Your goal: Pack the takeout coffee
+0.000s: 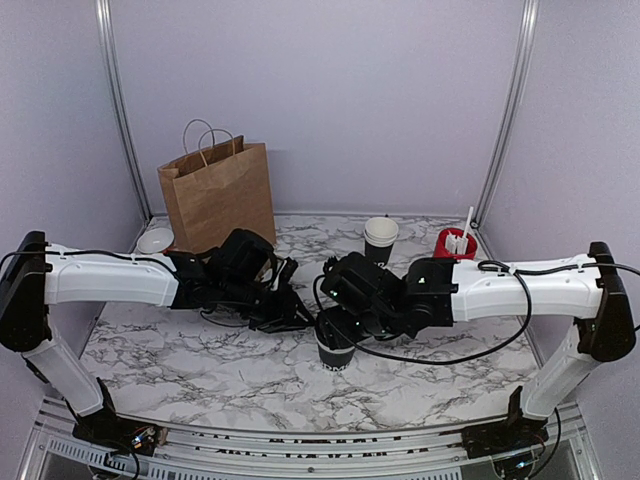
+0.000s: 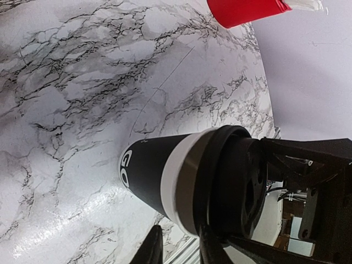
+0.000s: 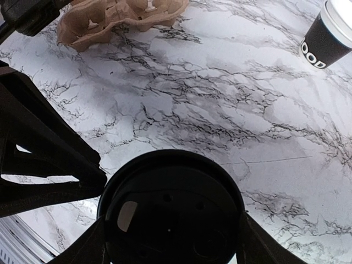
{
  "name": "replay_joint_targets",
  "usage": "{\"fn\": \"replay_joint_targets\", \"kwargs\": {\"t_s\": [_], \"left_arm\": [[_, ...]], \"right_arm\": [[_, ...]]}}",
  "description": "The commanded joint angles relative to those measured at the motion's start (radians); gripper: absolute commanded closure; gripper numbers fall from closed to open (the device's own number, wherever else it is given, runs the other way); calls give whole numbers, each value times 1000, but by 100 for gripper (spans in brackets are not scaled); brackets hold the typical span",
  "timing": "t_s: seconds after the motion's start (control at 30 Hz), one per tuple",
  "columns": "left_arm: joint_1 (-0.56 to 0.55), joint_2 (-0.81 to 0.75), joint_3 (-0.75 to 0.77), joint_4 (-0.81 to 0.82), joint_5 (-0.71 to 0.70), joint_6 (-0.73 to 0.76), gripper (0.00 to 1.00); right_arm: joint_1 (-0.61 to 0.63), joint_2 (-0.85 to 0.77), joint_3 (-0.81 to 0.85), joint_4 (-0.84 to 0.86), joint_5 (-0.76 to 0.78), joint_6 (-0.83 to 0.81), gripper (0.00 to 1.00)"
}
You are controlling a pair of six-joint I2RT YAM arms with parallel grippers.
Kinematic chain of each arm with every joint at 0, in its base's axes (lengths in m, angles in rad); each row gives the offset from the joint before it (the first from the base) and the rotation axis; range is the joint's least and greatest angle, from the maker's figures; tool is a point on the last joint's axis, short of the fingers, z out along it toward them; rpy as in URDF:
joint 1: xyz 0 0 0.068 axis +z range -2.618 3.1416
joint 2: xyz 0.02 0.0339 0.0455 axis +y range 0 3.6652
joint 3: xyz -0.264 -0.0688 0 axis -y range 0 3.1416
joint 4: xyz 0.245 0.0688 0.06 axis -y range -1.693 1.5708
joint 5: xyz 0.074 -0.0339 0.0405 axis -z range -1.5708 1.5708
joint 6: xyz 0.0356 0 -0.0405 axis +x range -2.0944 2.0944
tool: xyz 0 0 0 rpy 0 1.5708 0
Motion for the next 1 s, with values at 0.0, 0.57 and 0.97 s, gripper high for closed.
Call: {"fn": "replay_joint_targets", "kwargs": {"t_s": [0.0,0.57,0.97], "left_arm": [[8,-34,3,-22,-6,21,76],[10,-23,-7,-18,1,21,76],[9,-20,-12,-12,5,20,76]], "right_arm": [[9,-10,48,1,16,-12,29],[30,82,123,-103,45,-20,29],[42,89,154,-148,87,-3,29]]}}
